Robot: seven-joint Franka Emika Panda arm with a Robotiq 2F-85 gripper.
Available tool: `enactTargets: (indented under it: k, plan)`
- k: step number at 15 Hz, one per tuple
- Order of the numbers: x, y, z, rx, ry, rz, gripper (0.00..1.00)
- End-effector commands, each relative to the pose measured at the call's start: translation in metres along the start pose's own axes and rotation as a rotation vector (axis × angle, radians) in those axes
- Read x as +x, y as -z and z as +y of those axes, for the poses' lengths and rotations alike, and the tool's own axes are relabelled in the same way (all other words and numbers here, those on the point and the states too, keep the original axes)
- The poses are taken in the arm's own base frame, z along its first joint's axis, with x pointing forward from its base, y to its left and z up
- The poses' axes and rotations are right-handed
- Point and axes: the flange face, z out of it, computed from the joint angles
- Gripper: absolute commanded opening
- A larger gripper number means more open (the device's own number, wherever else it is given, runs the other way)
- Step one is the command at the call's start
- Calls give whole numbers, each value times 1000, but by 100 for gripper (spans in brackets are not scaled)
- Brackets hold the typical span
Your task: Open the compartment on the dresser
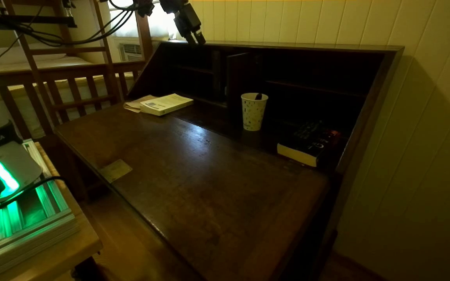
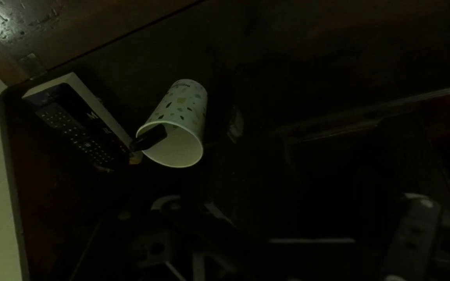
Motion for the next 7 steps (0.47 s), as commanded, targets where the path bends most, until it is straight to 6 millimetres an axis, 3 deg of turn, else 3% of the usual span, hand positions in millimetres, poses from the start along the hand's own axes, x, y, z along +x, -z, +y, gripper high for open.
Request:
enactTargets:
  k: [1,7]
  plan:
    - [-6,12,9,68,19,-31,100]
    - [2,7,5,61,24,-28,100]
